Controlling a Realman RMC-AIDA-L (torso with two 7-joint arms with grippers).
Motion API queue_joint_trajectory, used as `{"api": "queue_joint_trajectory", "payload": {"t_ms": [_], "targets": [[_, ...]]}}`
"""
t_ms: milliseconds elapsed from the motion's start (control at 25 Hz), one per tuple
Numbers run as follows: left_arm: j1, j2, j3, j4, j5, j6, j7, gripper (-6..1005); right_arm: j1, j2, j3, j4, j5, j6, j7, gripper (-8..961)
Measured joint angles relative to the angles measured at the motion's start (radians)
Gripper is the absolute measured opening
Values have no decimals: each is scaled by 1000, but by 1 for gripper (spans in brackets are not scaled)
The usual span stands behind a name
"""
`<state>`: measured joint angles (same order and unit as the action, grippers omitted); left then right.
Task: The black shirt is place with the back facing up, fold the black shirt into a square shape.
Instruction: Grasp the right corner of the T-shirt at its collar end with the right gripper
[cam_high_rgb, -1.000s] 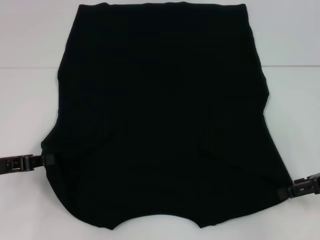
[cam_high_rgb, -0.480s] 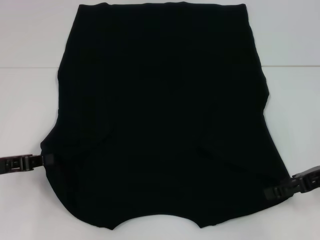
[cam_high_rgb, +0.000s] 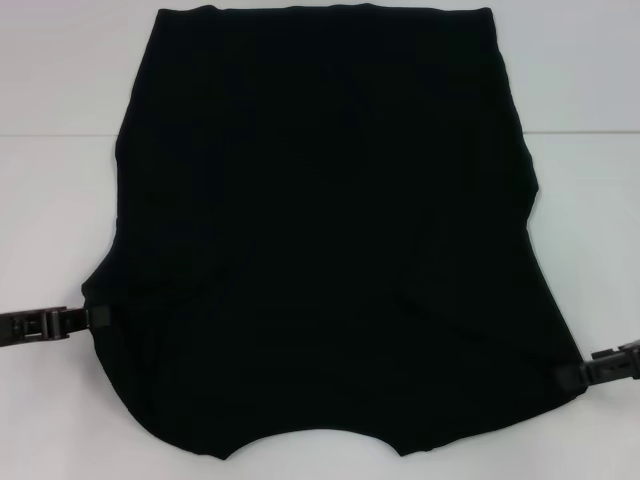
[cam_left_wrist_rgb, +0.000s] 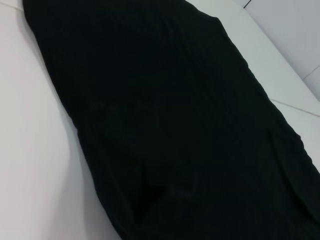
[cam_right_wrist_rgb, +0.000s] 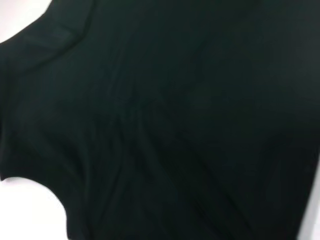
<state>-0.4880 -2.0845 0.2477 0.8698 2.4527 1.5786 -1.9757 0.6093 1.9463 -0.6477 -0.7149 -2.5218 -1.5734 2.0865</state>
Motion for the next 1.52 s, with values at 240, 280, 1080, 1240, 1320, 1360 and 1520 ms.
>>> {"api": "queue_joint_trajectory", "payload": {"t_ms": [240,280,1080,1240,1320,1360,1520], "targets": [[-7,3,0,-5,-1,-2,1,22,-8,-1,0,4,0,18,1,929],[-8,3,1,-5,-1,-3,1,22,-8,0,-1,5,0,20,1,929],[-13,6,-2,-5,-1,-3,3,22,-11,5,-6,16,-2,33,1,929],[-16,6,-2,-5,-1,-3,3,22,-8,10,-9,16,-2,35,1,929],[-17,6,-2,-5,-1,-3,3,22,-5,12,-9,16,-3,36,1,929],[-17,6,-2,-5,-1,-3,3,22,-2,18,-9,16,-5,36,1,928],[-18,6,-2,-5,-1,-3,4,22,3,29,-11,15,-15,36,1,928]]}}
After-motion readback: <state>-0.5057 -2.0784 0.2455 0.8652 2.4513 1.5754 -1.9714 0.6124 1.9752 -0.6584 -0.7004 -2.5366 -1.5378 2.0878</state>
